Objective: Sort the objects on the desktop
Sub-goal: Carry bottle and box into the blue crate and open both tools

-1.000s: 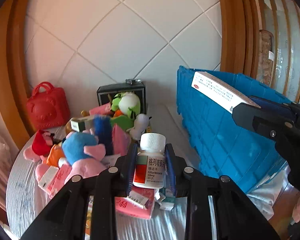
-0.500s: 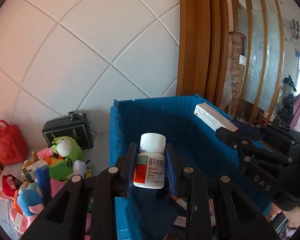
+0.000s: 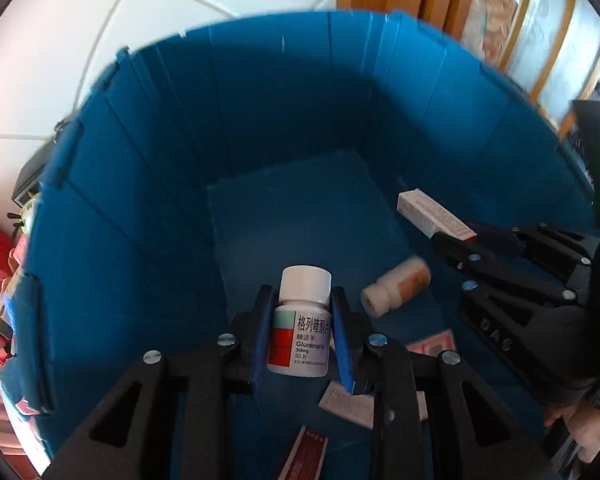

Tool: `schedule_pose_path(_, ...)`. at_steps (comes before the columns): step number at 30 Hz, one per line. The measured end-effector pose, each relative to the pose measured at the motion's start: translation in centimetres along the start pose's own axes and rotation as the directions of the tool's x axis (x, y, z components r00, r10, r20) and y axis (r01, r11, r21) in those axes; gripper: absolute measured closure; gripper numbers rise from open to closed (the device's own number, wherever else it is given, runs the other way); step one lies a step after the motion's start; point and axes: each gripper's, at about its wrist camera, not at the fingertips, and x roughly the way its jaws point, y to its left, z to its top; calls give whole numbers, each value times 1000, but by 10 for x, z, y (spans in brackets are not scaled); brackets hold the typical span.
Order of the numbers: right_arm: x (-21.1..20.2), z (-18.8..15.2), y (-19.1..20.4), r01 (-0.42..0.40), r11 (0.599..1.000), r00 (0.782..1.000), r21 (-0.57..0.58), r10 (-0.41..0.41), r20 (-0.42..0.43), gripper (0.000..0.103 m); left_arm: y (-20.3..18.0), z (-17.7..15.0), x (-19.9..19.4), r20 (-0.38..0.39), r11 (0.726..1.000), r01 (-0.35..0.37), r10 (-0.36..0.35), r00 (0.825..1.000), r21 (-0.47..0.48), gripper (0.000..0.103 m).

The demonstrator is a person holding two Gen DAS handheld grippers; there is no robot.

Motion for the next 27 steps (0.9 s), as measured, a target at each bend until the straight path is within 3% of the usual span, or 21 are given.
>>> schedule_pose_path(6,29,-11,10,14,997,989,-70,-24,-148,77,5,-1,19,-102,999,-42,39,994,-31,76)
schedule_pose_path(10,35,-16,8,20,997,983,-69,-33,-181,77,9,-3,26,-142,998,-17,8,990,-57,76)
schedule_pose_path(17,35,-15,9,25,997,982,-74,-38,-185,73,14,-6,30,-148,997,-49,40,988,-56,76)
schedule_pose_path(24,33,-12,9,35,996,986,-76,-47,-159,66,19,-5,23,-108,997,-31,23,994,-75,76)
schedule_pose_path(27,21,-10,10,57,995,993,-84,-65,-103,57,21,-3,15,-58,996,-16,11,998,-87,76)
